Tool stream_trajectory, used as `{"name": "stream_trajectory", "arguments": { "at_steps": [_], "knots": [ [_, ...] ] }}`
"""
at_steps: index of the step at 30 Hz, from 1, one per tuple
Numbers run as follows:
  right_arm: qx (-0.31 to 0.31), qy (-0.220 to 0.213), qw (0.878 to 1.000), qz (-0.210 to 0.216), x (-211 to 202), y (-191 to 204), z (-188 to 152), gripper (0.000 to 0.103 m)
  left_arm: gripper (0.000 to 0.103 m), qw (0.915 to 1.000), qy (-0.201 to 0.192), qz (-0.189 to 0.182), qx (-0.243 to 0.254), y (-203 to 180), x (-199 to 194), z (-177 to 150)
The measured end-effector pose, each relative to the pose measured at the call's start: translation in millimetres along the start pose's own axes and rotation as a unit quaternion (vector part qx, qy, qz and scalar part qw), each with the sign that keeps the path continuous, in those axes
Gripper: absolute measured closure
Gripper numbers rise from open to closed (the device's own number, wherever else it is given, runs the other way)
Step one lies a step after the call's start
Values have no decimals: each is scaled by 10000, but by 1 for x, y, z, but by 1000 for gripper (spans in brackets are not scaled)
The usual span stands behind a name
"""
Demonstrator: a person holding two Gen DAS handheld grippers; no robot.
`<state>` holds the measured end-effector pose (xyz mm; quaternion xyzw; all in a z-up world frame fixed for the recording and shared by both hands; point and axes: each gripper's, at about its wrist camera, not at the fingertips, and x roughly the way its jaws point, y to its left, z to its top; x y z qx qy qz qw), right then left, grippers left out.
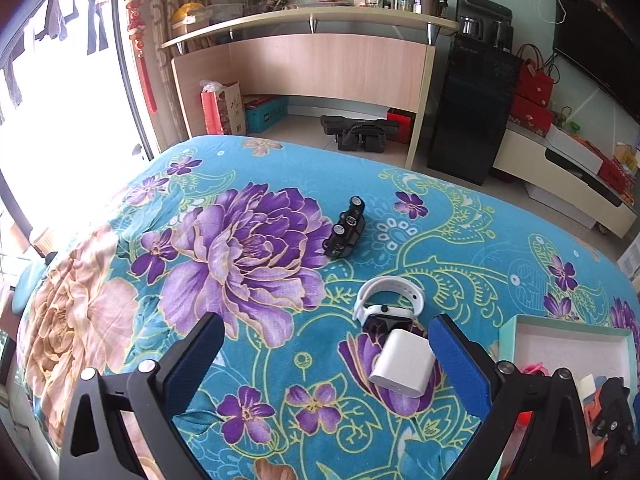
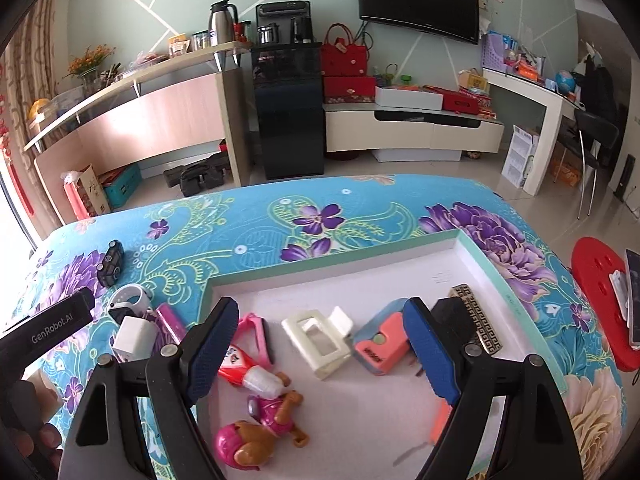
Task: Organize rigid objects
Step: 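Withdraw both tools from the tray toward the black toy car and white watch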
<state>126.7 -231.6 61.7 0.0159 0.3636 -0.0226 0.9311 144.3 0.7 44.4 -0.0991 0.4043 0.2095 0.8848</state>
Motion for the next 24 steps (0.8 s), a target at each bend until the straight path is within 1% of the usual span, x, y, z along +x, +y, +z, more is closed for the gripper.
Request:
{"name": "stream_trajectory", "arguments": {
  "at_steps": [6,12,16,24],
  "knots": [
    [-204,135,9989,402,9,38,-6,18,0,9993,63,274,-266,32,7,6],
    [-478,260,9976,438,19,66,-13,18,0,9986,164,378,-325,56,15,9],
    [-590,293,9968,455,23,75,-16,18,0,9988,194,260,-369,68,19,11],
    [-692,314,9946,702,28,96,-19,18,0,9992,262,28,-286,83,29,16]
  ]
}}
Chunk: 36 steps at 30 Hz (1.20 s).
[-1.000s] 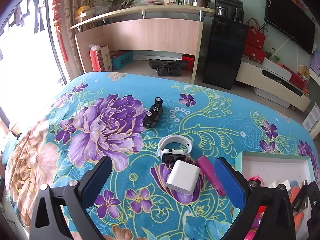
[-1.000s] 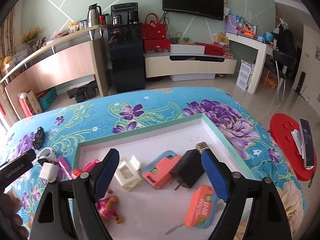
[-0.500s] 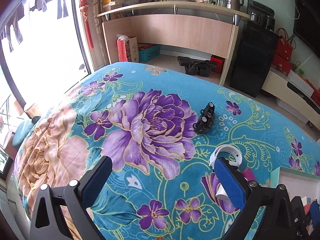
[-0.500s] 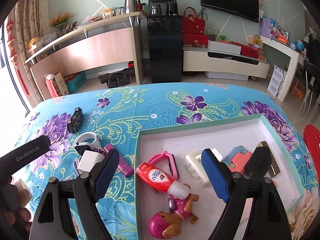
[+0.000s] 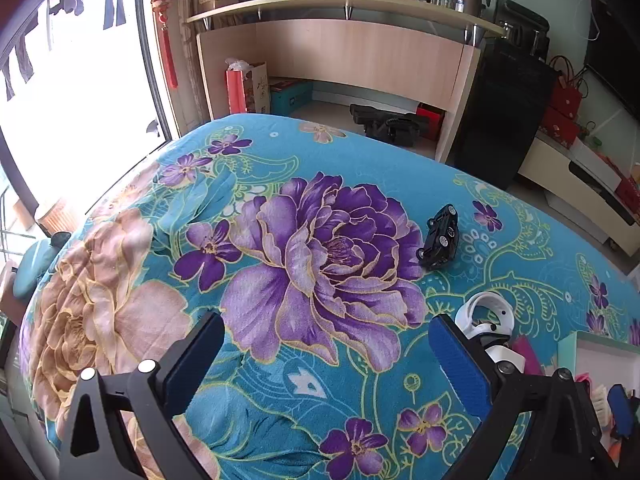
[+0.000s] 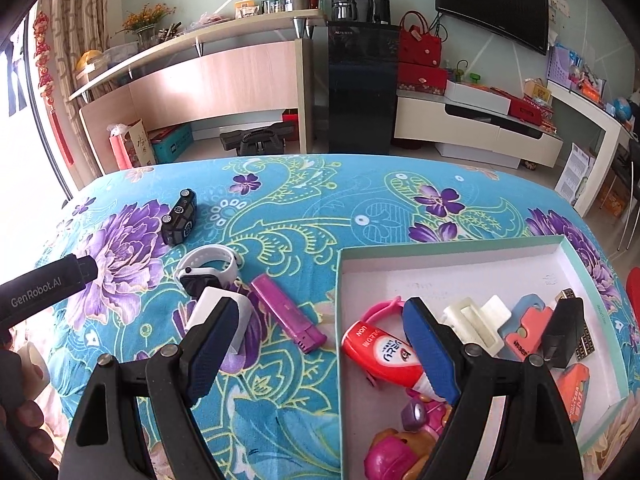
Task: Organize rigid objects
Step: 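Withdraw both tools from the tray toward the black toy car and white watch, then grasp the black toy car with the left tool while the right grasps the white watch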
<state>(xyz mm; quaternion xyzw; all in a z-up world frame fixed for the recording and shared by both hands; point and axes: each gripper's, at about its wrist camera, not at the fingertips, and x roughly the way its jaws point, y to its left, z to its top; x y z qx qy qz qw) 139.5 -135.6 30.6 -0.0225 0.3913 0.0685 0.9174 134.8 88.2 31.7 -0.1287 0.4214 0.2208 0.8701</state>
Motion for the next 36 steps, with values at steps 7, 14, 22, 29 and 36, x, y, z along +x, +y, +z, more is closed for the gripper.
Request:
{"name": "stream_trajectory", "arguments": {
  "at_steps": [7,14,22,29,36],
  "knots": [
    [-76,16,9997,242,9,14,10,18,0,9995,48,-283,-124,9,13,8],
    [-348,79,9990,279,25,39,20,18,0,9980,138,-555,-253,10,23,21],
    [-499,324,9967,555,56,62,22,18,0,9968,155,-788,46,-1,43,42],
    [-579,407,9952,679,79,74,30,18,0,9914,203,-1212,457,-20,61,54],
    [-682,504,9937,728,94,80,31,19,7,9879,303,-1203,927,-43,80,51]
  ]
}}
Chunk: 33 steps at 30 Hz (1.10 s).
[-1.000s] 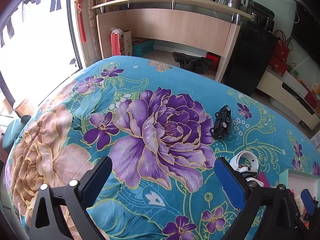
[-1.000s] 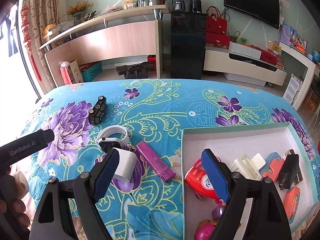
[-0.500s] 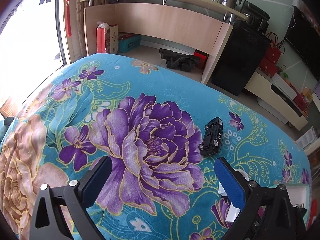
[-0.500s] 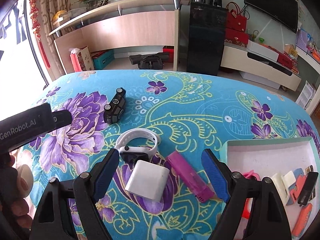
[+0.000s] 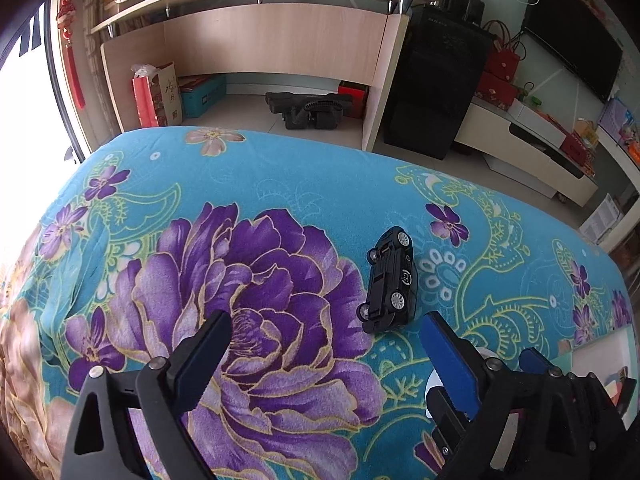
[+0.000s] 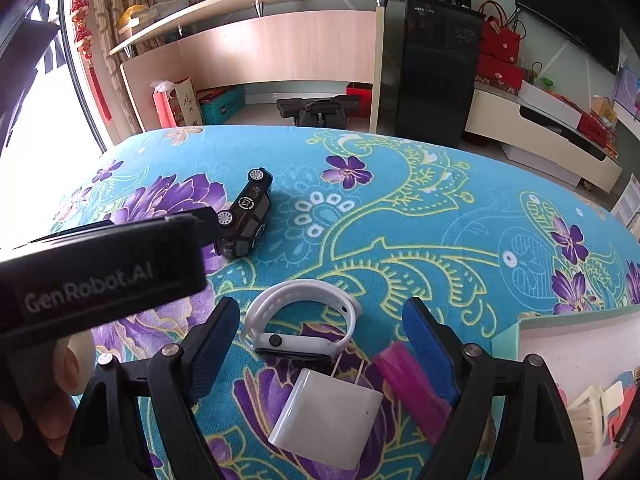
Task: Organize rigid objects
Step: 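Grasp the black toy car with the left tool while the right grasps the white watch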
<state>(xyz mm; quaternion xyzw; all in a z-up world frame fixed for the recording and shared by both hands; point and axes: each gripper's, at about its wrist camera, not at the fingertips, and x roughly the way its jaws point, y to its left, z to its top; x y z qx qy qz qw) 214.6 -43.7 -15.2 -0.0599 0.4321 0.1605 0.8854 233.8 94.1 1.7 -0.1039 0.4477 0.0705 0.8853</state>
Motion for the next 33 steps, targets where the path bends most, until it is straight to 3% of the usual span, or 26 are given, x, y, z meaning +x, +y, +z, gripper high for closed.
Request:
{"name": "stream_trajectory", "arguments": {
  "at_steps": [8,12,14,18,22,24,26,33],
  "knots": [
    [-42,88,9999,51,9,0,0,25,14,9994,87,-15,329,-13,15,2],
    [-96,71,9999,88,7,1,1,38,19,9992,86,-9,381,-16,18,3],
    [-111,90,9998,104,7,1,1,39,24,9992,80,-12,394,-16,19,4],
    [-38,84,9998,158,5,-2,0,42,36,9990,45,-115,441,-20,21,6],
    [-5,85,9998,156,4,-4,0,42,55,9983,29,-221,532,-25,24,7],
    [12,91,9998,170,4,-6,0,42,59,9980,6,-233,590,-27,25,7],
    [29,92,9998,184,4,-7,0,42,71,9977,-5,-297,614,-27,26,8],
    [83,104,9997,190,2,-10,-1,43,71,9977,-123,-306,593,-23,15,3]
  ]
}}
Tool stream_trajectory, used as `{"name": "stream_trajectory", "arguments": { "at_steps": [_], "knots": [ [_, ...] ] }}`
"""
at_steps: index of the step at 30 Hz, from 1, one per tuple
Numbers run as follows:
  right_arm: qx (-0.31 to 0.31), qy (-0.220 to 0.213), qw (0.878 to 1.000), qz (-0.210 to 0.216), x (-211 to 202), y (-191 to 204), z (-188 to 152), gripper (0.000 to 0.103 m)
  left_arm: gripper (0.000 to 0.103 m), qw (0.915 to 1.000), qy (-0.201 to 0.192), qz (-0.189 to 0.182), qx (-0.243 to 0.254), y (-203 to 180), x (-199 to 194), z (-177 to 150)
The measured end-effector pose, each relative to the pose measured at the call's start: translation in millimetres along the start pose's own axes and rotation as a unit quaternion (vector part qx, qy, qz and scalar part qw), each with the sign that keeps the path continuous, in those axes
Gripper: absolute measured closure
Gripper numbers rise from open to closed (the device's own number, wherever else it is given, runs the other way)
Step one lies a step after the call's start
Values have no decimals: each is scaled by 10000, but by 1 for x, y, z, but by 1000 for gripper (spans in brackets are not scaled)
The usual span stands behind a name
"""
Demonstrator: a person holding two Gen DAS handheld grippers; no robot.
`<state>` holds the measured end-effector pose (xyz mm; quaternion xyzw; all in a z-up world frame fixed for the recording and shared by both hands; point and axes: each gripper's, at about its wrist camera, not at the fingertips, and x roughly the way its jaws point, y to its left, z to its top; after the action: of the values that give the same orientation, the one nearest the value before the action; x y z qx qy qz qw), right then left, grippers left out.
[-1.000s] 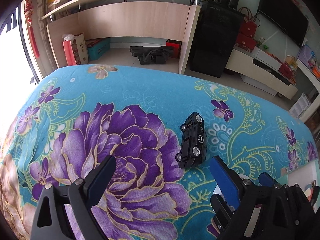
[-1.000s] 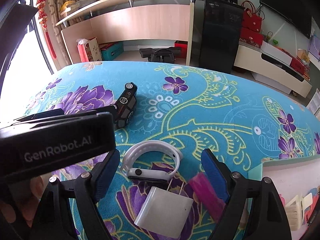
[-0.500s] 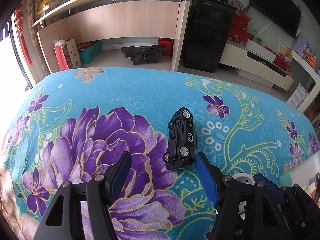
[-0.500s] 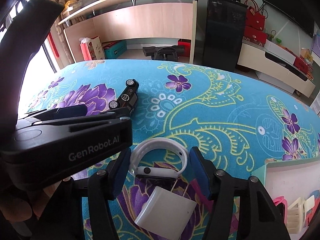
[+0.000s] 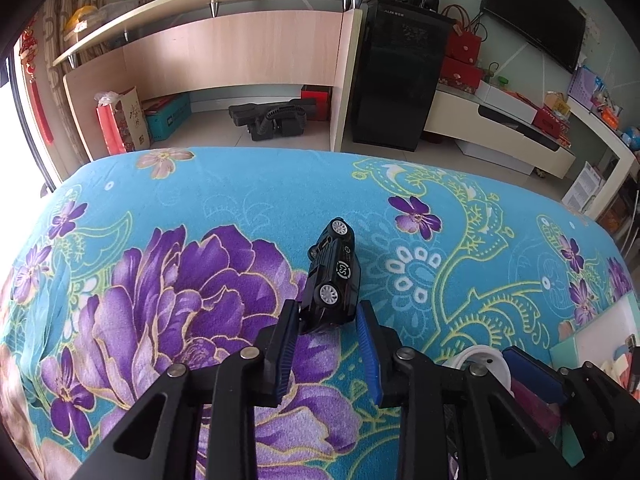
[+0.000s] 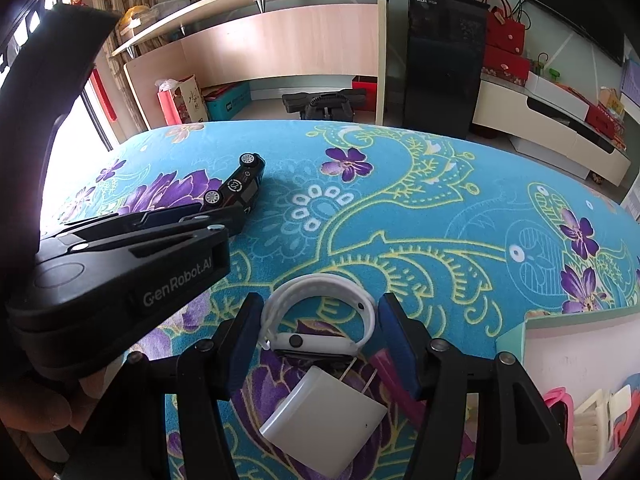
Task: Organize rigid objects
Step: 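Grasp the black toy car with the left tool while the right grasps the white watch, then carry the toy car and white watch into the tray and open both tools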
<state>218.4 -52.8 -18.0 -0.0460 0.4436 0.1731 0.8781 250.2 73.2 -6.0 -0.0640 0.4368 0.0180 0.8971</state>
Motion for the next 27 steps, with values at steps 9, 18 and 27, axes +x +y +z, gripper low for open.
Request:
{"name": "stream_trajectory", "arguments": {
  "at_steps": [9,18,27],
  "knots": [
    [95,6,9999,73,-19,0,-8,45,72,9996,-66,45,-253,6,-40,-23],
    [285,-141,9994,167,-68,-2,-28,45,72,9984,-375,135,-393,-4,-108,-48],
    [817,-424,9955,205,-127,-30,-64,45,72,9966,-680,-33,-466,-36,-164,-82]
  ]
}}
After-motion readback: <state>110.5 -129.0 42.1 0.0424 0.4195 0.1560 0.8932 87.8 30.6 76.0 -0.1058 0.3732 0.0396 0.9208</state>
